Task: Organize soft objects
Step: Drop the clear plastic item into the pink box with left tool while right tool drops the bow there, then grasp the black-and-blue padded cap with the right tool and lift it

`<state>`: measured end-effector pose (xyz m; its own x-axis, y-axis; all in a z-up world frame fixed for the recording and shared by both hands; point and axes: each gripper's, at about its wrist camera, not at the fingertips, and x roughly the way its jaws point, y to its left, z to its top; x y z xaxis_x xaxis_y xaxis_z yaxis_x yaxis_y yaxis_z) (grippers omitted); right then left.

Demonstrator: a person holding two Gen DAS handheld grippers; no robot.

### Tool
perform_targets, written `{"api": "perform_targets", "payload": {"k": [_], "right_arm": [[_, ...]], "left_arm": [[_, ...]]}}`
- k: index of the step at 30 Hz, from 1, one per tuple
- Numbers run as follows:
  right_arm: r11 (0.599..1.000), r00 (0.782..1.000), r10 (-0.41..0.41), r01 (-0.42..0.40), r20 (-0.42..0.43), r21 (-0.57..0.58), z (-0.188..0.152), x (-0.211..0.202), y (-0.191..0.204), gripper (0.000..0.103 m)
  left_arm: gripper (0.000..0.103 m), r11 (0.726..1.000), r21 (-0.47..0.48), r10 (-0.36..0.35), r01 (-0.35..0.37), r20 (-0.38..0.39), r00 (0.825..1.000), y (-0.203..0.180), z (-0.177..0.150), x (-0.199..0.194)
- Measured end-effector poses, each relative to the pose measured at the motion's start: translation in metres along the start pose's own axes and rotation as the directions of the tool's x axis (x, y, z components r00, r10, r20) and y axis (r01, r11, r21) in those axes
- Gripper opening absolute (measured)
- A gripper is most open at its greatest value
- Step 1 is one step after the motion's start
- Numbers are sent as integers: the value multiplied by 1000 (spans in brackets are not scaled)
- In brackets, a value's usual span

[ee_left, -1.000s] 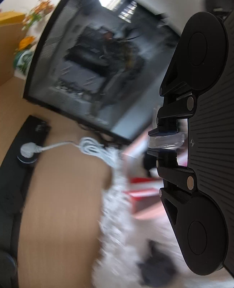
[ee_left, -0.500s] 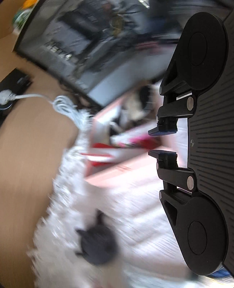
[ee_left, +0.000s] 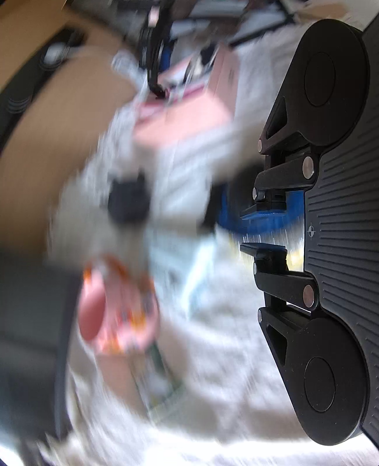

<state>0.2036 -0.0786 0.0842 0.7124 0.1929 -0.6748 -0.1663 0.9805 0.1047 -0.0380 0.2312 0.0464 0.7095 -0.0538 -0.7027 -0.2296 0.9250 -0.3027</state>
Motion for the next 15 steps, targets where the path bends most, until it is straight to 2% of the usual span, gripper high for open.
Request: {"api": "perform_targets", "payload": {"k": [3,5,8,10,11,12,15], "right_arm": [[990,994,102,-98,35,-98,-13,-19,44,71],[963,978,209,-205,6,-177,-29,-32,84,79],[898,924,361,-381,-126,-219,-62,-42,133,81],[850,882,421,-465,-212,-248,-93,-50,165,81],[831,870,429,-485,-241,-271,-106,-53,177,81],[817,868,422,-489,-261,-307,-118,-55,188,81],[828,901,342,-424,-268,-368,-143,-51,202,83]], "left_arm": [[18,996,-78,47,-47,-4,999,28,-5,-6],[18,991,-120,57,-58,-11,998,41,-8,-9],[18,986,-149,79,-81,-21,997,54,-10,-10],[18,985,-152,78,-82,-27,997,59,-11,-11],[18,985,-153,73,-77,-31,997,60,-11,-11],[18,986,-153,66,-70,-34,997,61,-10,-10],[18,990,-142,16,-22,-45,999,60,-10,-5]]}}
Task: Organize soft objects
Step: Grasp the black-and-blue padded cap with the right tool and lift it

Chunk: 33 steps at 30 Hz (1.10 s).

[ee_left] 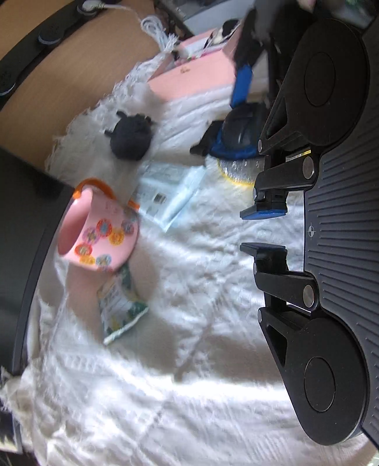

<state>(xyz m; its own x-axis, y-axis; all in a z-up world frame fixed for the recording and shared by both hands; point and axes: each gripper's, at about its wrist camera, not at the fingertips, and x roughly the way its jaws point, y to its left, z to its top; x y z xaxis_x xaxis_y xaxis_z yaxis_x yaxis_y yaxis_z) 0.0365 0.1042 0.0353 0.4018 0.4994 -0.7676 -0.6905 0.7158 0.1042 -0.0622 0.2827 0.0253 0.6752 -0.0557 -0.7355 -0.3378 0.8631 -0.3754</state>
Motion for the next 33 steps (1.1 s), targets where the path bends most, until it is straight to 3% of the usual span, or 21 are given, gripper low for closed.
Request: {"api": "perform_targets", "payload": {"k": [4,7,8,10,12,16,20,24,28,30,33], "right_arm": [[991,1000,22,-19,-20,129,-11,9,-17,93],[984,998,48,-43,-26,173,-14,7,-27,93],[981,998,60,-55,-23,185,-15,6,-30,91],[976,997,76,-73,-5,205,-14,-3,-32,74],[974,997,80,-82,19,211,-14,-14,-32,74],[987,999,-21,12,48,162,-22,-36,-30,74],[977,989,-133,120,68,174,-34,-63,-43,74],[938,943,-323,308,80,157,-54,-87,-57,74],[887,910,-415,405,-1,220,-80,-87,-77,75],[872,913,-407,400,-36,280,-92,-86,-89,75],[857,922,-388,368,-19,361,-105,-86,-98,87]], "left_arm": [[19,997,37,-64,65,-27,998,-11,-2,6],[19,994,70,-84,87,-40,996,-22,-2,11],[19,992,81,-90,93,-45,995,-25,-2,12],[19,990,100,-94,99,-53,994,-29,-3,13],[19,989,111,-92,98,-58,994,-32,-3,14],[19,990,116,-75,83,-72,995,-32,-4,18],[19,979,159,-113,125,-80,990,-38,-3,19],[20,961,247,-103,124,-97,990,-56,-6,26],[24,925,358,-91,124,-109,990,-76,-18,33],[30,909,400,-84,120,-108,991,-84,-21,35],[35,882,455,-79,124,-118,990,-93,-24,38]]}}
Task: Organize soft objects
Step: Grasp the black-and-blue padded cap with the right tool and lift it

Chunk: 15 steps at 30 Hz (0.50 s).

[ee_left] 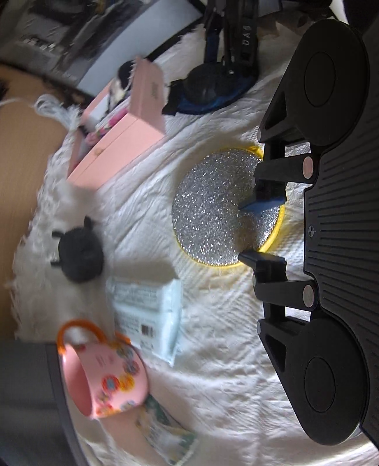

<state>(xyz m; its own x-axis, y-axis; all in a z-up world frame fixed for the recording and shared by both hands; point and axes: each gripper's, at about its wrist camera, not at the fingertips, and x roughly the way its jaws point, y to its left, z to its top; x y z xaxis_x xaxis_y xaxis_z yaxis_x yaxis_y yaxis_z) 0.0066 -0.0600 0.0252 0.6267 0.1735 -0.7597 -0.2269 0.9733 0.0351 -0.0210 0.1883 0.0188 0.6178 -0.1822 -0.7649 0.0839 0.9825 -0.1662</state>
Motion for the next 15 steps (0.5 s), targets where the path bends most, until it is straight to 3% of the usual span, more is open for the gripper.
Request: {"api": "perform_targets", "payload": {"k": [4,8,15], "right_arm": [[1000,999,1,-2,34,19,-8,5,-1,93],[1000,997,-15,15,81,3,-18,2,2,96],[1000,996,-11,10,83,8,-15,4,2,99]], "left_arm": [[35,999,44,-9,9,-1,1000,-7,5,1],[35,999,38,-13,10,72,997,-9,15,-12],[36,986,168,-21,24,-22,1000,-28,13,9]]}}
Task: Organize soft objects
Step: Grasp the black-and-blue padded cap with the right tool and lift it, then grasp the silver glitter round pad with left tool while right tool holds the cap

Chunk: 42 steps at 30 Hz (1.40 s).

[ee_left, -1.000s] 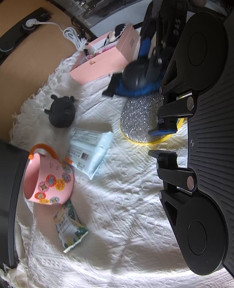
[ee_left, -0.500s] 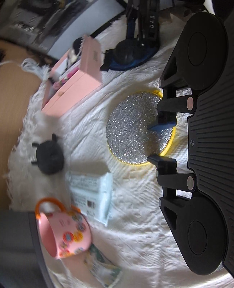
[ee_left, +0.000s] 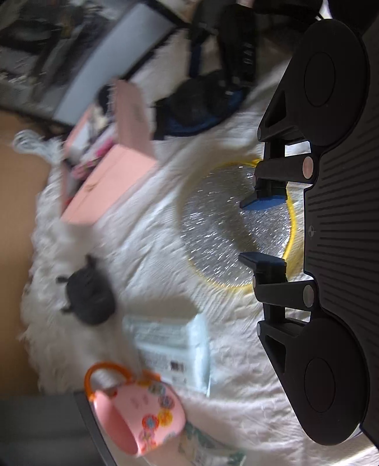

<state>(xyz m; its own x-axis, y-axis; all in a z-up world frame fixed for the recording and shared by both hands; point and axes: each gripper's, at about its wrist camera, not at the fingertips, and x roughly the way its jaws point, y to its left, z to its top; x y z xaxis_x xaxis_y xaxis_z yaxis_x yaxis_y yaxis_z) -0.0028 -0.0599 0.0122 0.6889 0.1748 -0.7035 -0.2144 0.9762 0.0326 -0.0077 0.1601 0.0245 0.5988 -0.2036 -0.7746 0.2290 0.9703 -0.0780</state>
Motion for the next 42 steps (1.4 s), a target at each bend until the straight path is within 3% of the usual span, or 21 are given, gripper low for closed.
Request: {"api": "perform_targets", "payload": {"k": [2,4,6,9,11,13,18,22,28,34,42], "right_arm": [[1000,1000,0,0,2,1,-1,0,0,99],[1000,1000,2,-2,3,2,-1,0,0,100],[1000,1000,2,-2,2,1,-1,0,0,100],[1000,1000,2,-2,2,3,0,0,1,100],[1000,1000,1,-1,2,3,-1,0,1,101],[1000,1000,2,-2,1,3,-1,1,2,101],[1000,1000,6,-6,-4,-3,-1,2,4,103],[1000,1000,7,-7,-3,-3,-1,2,3,103],[1000,1000,7,-7,-4,-3,-1,2,3,103],[1000,1000,8,-8,-4,-4,-1,2,3,103],[1000,1000,9,-9,-4,-4,-2,2,3,103]], "left_arm": [[38,999,43,2,-2,4,1000,-7,0,1],[47,997,67,-26,26,-10,1000,-11,2,3],[68,991,117,-56,59,-28,998,-16,3,5],[83,974,206,-88,98,-56,995,-26,1,9],[84,967,238,-78,89,-56,995,-30,-1,10],[83,975,206,-75,81,-35,997,-27,-1,10],[76,1000,-16,-23,23,60,998,3,3,-2],[75,980,-200,19,-7,58,998,39,1,-3],[74,955,-295,-35,39,19,999,60,-7,5],[75,953,-297,-56,60,23,998,54,-1,11],[77,978,-210,7,-11,-21,1000,36,11,23]]}}
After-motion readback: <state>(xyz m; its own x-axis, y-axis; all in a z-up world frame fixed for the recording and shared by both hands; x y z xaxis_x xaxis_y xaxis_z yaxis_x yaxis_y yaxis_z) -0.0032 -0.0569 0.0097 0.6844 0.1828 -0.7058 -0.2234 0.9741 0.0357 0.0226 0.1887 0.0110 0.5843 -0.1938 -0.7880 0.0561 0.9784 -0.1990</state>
